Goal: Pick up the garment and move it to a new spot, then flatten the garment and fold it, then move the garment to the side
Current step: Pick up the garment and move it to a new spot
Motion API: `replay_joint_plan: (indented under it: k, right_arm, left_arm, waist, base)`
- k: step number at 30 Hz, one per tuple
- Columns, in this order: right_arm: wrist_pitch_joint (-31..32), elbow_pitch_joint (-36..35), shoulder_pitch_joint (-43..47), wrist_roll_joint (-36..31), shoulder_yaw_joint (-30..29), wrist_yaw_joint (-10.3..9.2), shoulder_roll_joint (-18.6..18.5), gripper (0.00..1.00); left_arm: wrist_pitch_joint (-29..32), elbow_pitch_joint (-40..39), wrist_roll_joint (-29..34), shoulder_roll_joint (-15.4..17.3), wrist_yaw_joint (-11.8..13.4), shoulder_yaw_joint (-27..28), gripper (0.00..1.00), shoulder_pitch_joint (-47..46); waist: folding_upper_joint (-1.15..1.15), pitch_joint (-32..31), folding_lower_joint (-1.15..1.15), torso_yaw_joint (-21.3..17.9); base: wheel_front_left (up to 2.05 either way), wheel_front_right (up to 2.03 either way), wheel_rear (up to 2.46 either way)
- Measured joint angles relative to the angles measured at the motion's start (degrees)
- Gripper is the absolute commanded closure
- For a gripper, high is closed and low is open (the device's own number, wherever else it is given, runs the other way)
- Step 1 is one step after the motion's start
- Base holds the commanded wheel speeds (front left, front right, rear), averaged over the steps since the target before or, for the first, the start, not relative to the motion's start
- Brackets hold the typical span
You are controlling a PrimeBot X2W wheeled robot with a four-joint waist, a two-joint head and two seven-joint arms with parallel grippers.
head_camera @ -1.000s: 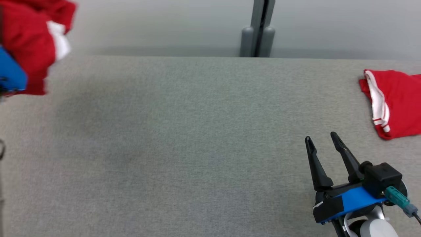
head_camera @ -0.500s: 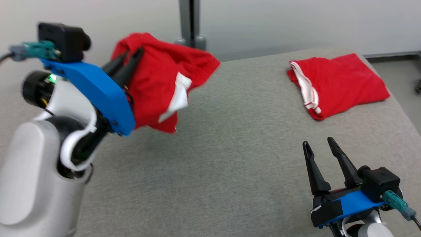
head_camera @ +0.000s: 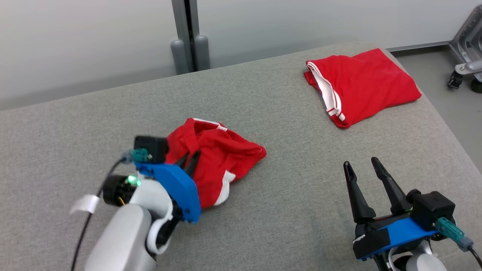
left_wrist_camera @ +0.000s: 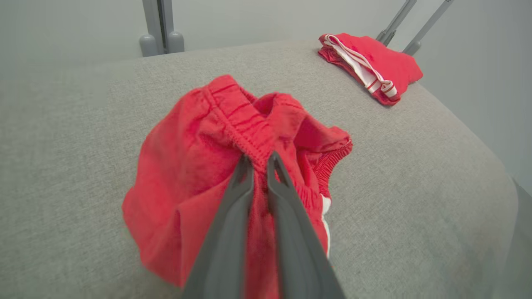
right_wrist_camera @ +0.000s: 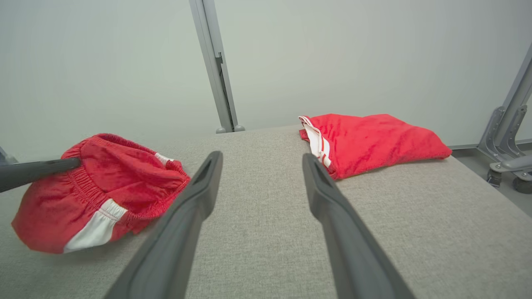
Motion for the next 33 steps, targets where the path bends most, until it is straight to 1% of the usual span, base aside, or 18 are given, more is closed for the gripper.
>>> replay_joint_plan:
  k: [1,4,7,13,18,23,27,33]
  right_arm:
    - [0.0,0.1,0.0,0.0,0.0,0.0,0.0,0.0]
    - [0.1,0.1,0.0,-0.4,-0.3,0.0,0.0,0.0]
    - [0.3,-0.1,0.0,-0.6,-0.9,0.0,0.0,0.0]
    - [0.8,-1.0,0.3,-1.5,-2.8,0.0,0.0,0.0]
    - [1.4,-1.3,1.4,-2.0,-4.6,0.0,0.0,0.0]
    - [1.4,-1.4,2.7,-2.1,-6.5,0.0,0.0,0.0]
    - [1.1,-1.0,3.1,-1.8,-7.2,0.0,0.0,0.0]
    - [0.6,0.9,4.0,-0.3,-7.9,0.0,0.0,0.0]
  left_arm:
    - [-1.3,1.6,0.7,-0.5,0.5,-0.4,0.0,0.4]
    - [-5.1,5.3,1.4,-2.0,1.3,-0.7,0.0,1.2]
    - [-9.0,6.7,0.5,-2.8,1.5,0.2,0.0,2.3]
    - [-18.5,4.6,0.6,-2.3,2.1,2.3,0.0,5.5]
    - [-24.7,1.8,0.2,-1.7,2.8,4.3,0.0,9.6]
    - [-30.0,-0.4,1.9,0.2,4.5,5.5,0.0,12.8]
    - [-33.1,-2.0,3.4,2.3,5.5,7.0,0.0,14.8]
    - [-34.7,-2.6,4.4,4.8,6.7,9.3,0.0,17.9]
  waist:
    - [0.0,0.0,0.0,0.3]
    - [0.0,-0.3,0.0,1.5]
    - [0.0,-0.7,0.0,3.2]
    - [0.0,-2.3,0.0,7.0]
    - [0.0,-4.0,0.0,10.2]
    - [0.0,-5.3,-0.01,12.8]
    - [-0.01,-5.8,-0.01,13.8]
    - [0.0,-6.5,0.0,14.2]
  base:
    - [0.0,0.0,0.0]
    - [0.0,0.0,0.0]
    - [0.0,0.0,0.0]
    - [0.0,0.0,0.0]
    - [0.0,0.0,0.0]
    - [0.0,0.0,0.0]
    - [0.0,0.0,0.0]
    - [0.0,0.0,0.0]
